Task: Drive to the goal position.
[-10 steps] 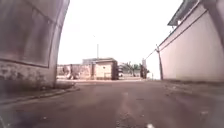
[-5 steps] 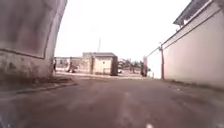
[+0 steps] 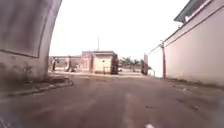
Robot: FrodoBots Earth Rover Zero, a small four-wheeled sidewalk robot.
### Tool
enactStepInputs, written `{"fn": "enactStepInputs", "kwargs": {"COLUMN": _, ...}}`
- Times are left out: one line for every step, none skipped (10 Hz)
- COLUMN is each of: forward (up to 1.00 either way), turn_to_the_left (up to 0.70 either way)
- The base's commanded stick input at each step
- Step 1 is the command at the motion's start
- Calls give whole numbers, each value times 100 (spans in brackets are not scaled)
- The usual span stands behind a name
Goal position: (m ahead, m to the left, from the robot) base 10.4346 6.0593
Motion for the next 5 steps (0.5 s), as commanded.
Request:
{"fn": "enactStepInputs", "kwargs": {"forward": 70, "turn_to_the_left": 1}}
{"fn": "enactStepInputs", "kwargs": {"forward": 70, "turn_to_the_left": 1}}
{"fn": "enactStepInputs", "kwargs": {"forward": 70, "turn_to_the_left": 1}}
{"fn": "enactStepInputs", "kwargs": {"forward": 70, "turn_to_the_left": 1}}
{"fn": "enactStepInputs", "kwargs": {"forward": 70, "turn_to_the_left": 1}}
